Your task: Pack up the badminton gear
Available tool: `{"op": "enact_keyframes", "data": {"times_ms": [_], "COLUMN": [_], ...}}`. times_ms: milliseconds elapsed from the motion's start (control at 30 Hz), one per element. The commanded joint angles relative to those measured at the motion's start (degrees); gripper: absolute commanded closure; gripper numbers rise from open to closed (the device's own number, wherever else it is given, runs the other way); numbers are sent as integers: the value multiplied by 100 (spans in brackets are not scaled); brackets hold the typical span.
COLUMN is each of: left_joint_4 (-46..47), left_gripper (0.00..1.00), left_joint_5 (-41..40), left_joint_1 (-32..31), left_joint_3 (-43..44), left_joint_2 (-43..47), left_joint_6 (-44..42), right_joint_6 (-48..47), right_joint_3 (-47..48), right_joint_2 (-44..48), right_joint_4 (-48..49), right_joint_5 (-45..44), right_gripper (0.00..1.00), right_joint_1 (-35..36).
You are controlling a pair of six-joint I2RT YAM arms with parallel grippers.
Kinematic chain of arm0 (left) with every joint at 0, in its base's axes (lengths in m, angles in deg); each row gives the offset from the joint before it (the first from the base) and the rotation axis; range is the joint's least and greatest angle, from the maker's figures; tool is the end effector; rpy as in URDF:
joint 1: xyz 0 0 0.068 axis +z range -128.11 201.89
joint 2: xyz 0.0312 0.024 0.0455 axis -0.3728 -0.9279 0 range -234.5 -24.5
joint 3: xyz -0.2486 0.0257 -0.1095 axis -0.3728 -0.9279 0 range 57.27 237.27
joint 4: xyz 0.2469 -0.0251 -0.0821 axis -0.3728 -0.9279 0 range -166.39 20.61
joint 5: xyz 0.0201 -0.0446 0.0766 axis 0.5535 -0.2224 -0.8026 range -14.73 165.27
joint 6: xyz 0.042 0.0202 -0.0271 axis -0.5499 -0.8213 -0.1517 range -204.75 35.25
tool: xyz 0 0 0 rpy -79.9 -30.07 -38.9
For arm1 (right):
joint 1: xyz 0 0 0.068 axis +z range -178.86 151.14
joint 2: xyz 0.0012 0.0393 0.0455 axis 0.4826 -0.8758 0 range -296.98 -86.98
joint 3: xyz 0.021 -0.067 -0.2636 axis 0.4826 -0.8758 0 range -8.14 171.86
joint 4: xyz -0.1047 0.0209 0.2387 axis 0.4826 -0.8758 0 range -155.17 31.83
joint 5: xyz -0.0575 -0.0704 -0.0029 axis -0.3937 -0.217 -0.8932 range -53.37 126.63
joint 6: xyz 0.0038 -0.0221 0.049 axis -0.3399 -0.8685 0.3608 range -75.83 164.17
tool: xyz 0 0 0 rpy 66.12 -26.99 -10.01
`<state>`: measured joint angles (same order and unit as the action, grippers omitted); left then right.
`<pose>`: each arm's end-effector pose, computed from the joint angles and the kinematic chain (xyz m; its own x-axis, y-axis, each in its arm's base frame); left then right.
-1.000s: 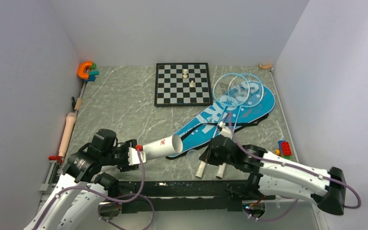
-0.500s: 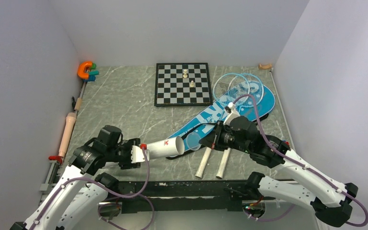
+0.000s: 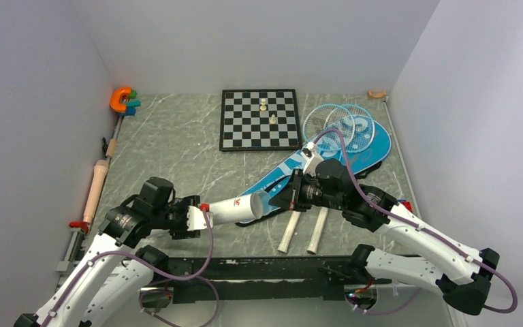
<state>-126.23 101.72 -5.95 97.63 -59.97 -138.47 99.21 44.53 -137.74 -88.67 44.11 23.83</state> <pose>0.0890 -0.0650 0.2640 0.1207 0.7524 -0.6475 0.9524 0.0961 0.2893 0.1127 0.1555 0.3338 -0.8693 0.1999 -0.4520 -0.2537 0.6043 0.7553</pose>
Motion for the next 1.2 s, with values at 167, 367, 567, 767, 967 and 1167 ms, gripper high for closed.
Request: {"op": "enact_keyframes", "data": {"times_ms": [167,367,567,767,967,1167], "left_joint_4": [297,283,276,306,300,305], "left_gripper": [51,51,51,51,51,51], "left_joint_5": [96,97,96,99,88,79], "left_joint_1": [-12,-12,-18,-13,-12,-13], "left_joint_3": [155,172,169,177,183,198], "left_joint_2": [35,68,85,75,86,75], "left_joint_6": [-52,-32,-32,-4,8,11], "right_joint_6": [119,122,168,246,211,225], "right_joint_3": [-161,-178,-224,-318,-225,-172], "right_joint_2": [114,-12,33,-44,-144,-356], "right_joint_4": [764,788,837,1063,1157,1335], "right_joint_5": [497,549,534,680,668,620], "right_gripper": [100,100,100,100,100,100], "right_joint_1": [-13,-4,0,0,88,276]}}
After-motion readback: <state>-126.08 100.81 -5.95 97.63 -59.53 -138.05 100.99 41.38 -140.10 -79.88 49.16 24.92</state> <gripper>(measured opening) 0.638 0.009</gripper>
